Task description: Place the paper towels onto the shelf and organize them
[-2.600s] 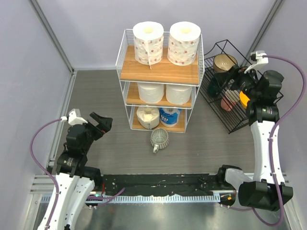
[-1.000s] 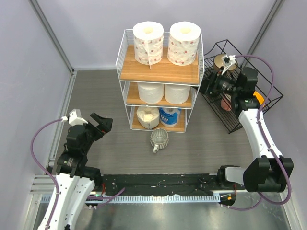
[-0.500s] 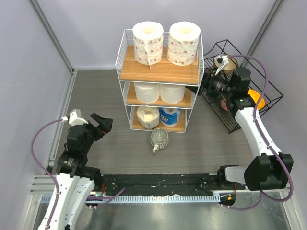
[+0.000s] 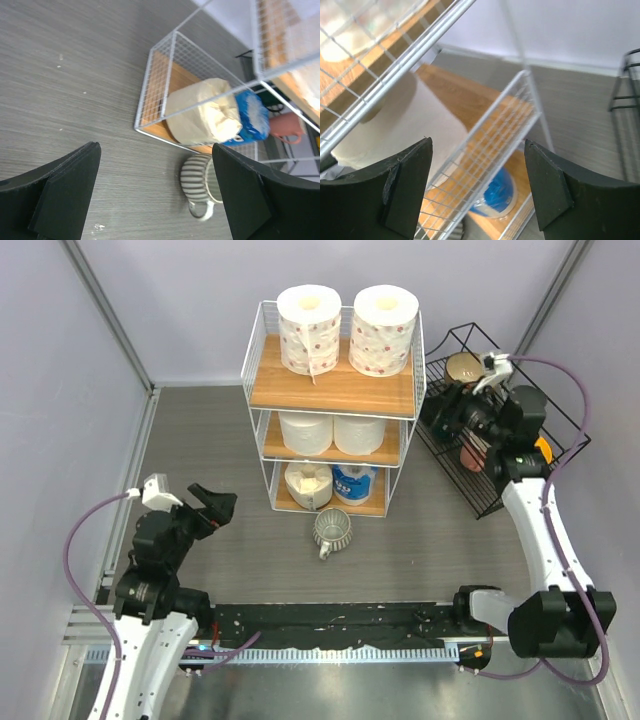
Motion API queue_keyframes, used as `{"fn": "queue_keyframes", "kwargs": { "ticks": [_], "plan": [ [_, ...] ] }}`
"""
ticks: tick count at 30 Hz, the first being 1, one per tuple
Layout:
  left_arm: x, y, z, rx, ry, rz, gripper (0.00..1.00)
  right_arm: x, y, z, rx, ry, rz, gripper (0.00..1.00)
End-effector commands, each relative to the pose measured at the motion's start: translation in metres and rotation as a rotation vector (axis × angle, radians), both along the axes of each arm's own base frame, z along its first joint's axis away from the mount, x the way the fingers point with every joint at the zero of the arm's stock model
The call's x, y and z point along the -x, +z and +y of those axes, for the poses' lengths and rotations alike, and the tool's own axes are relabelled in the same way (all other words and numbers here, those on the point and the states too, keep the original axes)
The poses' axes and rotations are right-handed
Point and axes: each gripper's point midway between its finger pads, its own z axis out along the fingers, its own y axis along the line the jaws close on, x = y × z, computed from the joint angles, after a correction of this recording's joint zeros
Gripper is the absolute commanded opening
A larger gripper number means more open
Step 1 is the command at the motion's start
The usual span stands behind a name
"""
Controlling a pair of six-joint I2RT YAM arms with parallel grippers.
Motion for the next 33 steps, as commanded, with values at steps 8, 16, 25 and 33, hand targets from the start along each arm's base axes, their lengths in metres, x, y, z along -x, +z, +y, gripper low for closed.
{"fn": "queue_keyframes", "kwargs": {
  "ticks": [8,16,25,33],
  "plan": [
    [0.036,0.039,-0.027,0.15,-0.153,-0.148,0.97,0.001,0.031,-0.106,-0.109,-0.558,-0.023,0.79],
    [0.005,0.081,-0.034,0.104,-0.181,-0.183,0.97,0.005,0.036,-0.108,-0.151,-0.583,-0.009,0.79],
    [-0.024,0.082,-0.027,0.068,-0.011,-0.075,0.97,0.007,0.038,-0.109,-0.153,-0.593,-0.004,0.79],
    [-0.017,0.09,-0.075,-0.092,-0.009,-0.095,0.99,0.008,0.034,-0.112,-0.117,-0.601,0.0,0.79]
  ]
}}
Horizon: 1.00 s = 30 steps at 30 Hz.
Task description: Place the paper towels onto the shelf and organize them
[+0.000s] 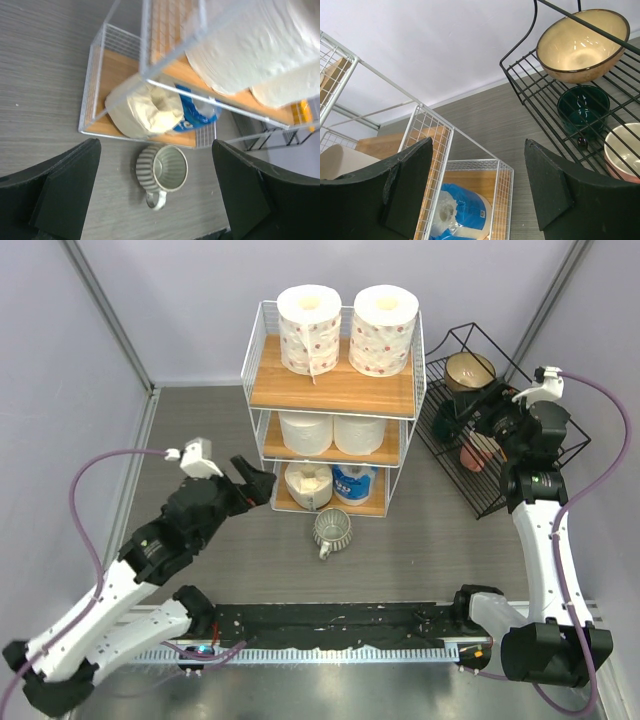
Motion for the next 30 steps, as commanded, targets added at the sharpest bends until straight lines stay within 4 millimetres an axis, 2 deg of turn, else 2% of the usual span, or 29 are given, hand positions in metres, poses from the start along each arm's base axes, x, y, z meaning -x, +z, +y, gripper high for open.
{"fn": "queue_keyframes", "kwargs": {
  "ticks": [1,3,4,5,6,7,8,11,14,15,16,17,18,19,21,22,23,24,26,30],
  "plan": [
    [0.012,0.019,-0.017,-0.075,0.07,-0.083,0.99,0.007,0.023,-0.005,0.032,-0.024,-0.059,0.79],
    [0.019,0.019,-0.022,-0.117,0.11,-0.1,0.99,0.007,0.022,-0.005,0.036,-0.023,-0.058,0.79],
    [0.028,0.018,-0.033,-0.131,0.085,-0.111,0.99,0.008,0.02,-0.006,0.039,-0.025,-0.054,0.79],
    [0.048,0.017,-0.055,-0.139,0.003,-0.124,1.0,0.008,0.019,-0.006,0.04,-0.025,-0.052,0.79],
    [0.057,0.009,-0.072,-0.196,-0.025,-0.137,1.0,0.009,0.018,-0.006,0.04,-0.025,-0.051,0.79],
    [0.06,0.018,-0.08,-0.224,-0.002,-0.176,1.0,0.009,0.014,-0.006,0.044,-0.024,-0.042,0.79],
    [0.076,0.018,-0.095,-0.28,-0.05,-0.21,1.0,0.009,0.012,-0.006,0.046,-0.024,-0.041,0.79],
    [0.08,0.032,-0.121,-0.448,-0.007,-0.29,1.0,0.011,0.007,-0.006,0.051,-0.025,-0.032,0.79],
    [0.076,0.038,-0.13,-0.56,0.055,-0.357,1.0,0.012,0.004,-0.004,0.05,-0.01,-0.028,0.79],
    [0.075,0.047,-0.145,-0.458,0.081,-0.358,1.0,0.013,0.002,-0.003,0.048,-0.006,-0.024,0.79],
    [0.074,0.048,-0.145,-0.575,0.059,-0.39,1.0,0.013,0.002,-0.003,0.048,-0.003,-0.025,0.79],
    [0.074,0.031,-0.147,-0.607,0.006,-0.41,1.0,0.013,0.001,-0.002,0.049,0.0,-0.024,0.79],
    [0.072,0.032,-0.151,-0.581,-0.009,-0.431,1.0,0.013,0.0,-0.002,0.047,0.003,-0.022,0.79],
    [0.069,0.05,-0.151,-0.49,0.007,-0.468,1.0,0.014,0.0,-0.001,0.05,0.004,-0.023,0.79],
    [0.06,0.052,-0.144,-0.503,0.011,-0.481,1.0,0.014,0.0,0.0,0.049,0.014,-0.023,0.79],
    [0.049,0.046,-0.139,-0.557,0.021,-0.468,1.0,0.015,-0.001,0.002,0.05,0.021,-0.022,0.79],
    [0.044,0.052,-0.136,-0.542,0.014,-0.473,1.0,0.014,-0.001,0.002,0.05,0.023,-0.022,0.79],
    [0.043,0.053,-0.143,-0.527,-0.039,-0.499,1.0,0.014,-0.002,0.001,0.054,0.02,-0.019,0.79],
    [0.033,0.059,-0.141,-0.526,-0.043,-0.513,1.0,0.015,-0.004,0.001,0.057,0.018,-0.017,0.79],
    [0.025,0.066,-0.151,-0.536,-0.065,-0.537,1.0,0.015,-0.008,0.0,0.061,0.017,-0.011,0.79]
  ]
}}
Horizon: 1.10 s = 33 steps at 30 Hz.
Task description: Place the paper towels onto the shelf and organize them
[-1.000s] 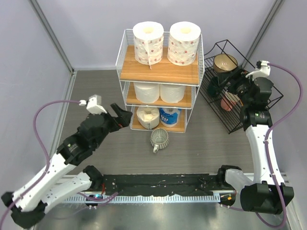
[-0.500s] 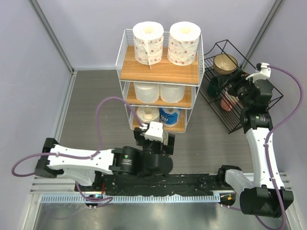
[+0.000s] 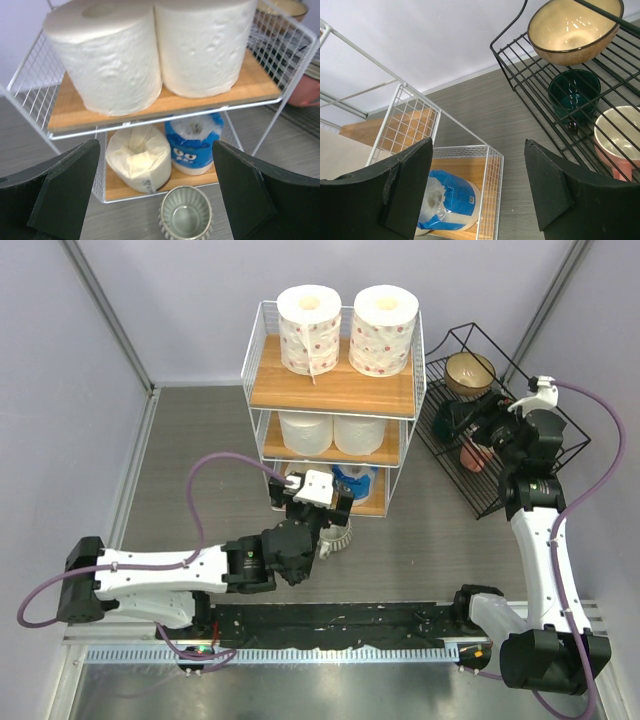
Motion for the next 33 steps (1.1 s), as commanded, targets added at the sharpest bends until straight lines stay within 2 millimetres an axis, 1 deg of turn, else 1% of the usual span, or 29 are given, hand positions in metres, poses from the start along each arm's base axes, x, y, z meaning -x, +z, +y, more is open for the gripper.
{"fn": "queue_keyframes", "kwargs": {
  "ticks": [1,8,13,16,20,26,33],
  "plan": [
    [-0.006,0.038,-0.018,0.089,-0.073,-0.054,1.0,0.004,0.013,0.0,0.028,0.009,-0.052,0.79],
    [-0.018,0.035,-0.034,0.13,-0.088,-0.052,1.0,0.003,0.013,-0.001,0.042,0.011,-0.052,0.79],
    [-0.033,0.034,-0.034,0.13,-0.077,-0.059,1.0,0.002,0.013,-0.001,0.054,0.012,-0.049,0.79],
    [-0.042,0.037,-0.031,0.146,-0.07,-0.061,1.0,0.002,0.013,-0.001,0.06,0.013,-0.047,0.79],
    [-0.052,0.039,-0.032,0.167,-0.075,-0.062,1.0,0.0,0.01,-0.002,0.063,0.013,-0.04,0.79],
    [-0.056,0.045,-0.04,0.225,-0.107,-0.063,1.0,-0.003,0.006,-0.004,0.073,0.01,-0.03,0.79],
    [-0.06,0.045,-0.048,0.238,-0.12,-0.066,1.0,-0.003,0.005,-0.004,0.075,0.012,-0.028,0.79]
  ]
}}
